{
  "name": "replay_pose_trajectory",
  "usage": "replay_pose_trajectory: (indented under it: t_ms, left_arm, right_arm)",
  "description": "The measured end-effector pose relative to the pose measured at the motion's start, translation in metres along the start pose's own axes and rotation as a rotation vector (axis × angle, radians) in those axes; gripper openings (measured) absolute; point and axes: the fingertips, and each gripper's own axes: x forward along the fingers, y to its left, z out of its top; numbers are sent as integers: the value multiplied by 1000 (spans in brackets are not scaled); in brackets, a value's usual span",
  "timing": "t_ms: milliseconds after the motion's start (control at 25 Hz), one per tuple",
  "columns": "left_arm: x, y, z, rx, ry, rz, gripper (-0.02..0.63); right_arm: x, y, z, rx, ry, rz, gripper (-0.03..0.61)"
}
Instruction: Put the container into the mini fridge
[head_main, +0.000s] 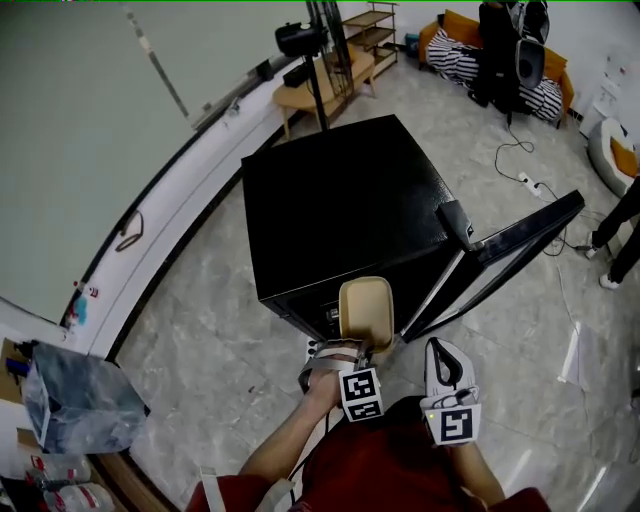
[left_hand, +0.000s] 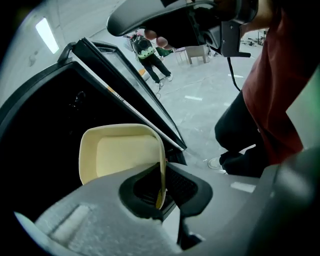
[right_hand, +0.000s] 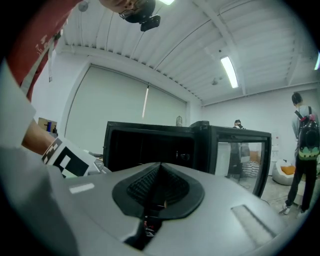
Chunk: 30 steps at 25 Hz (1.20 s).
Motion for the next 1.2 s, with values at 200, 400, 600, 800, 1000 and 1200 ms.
replay_pose_trajectory:
  t_ms: [200, 400, 600, 800, 1000, 1200]
  left_arm:
    - [26, 5, 1, 6, -26, -67, 20]
    - [53, 11, -3, 38, -5, -100, 25]
    - [81, 26, -7, 52, 21, -98, 25]
    - [110, 42, -15, 54, 62, -85, 28]
    - [140, 54, -26, 57, 109, -71, 32]
    - [153, 64, -31, 38, 125, -61, 37]
  right_arm:
    - [5, -3, -9, 26, 23, -53, 0]
    - [9, -10, -20, 33, 36, -88, 0]
    - [10, -19, -29, 45, 49, -90, 0]
    - [13, -30, -31, 68, 39, -110, 0]
    - [18, -38, -39, 66, 36, -91, 0]
    - [18, -42, -42, 77, 53, -83, 0]
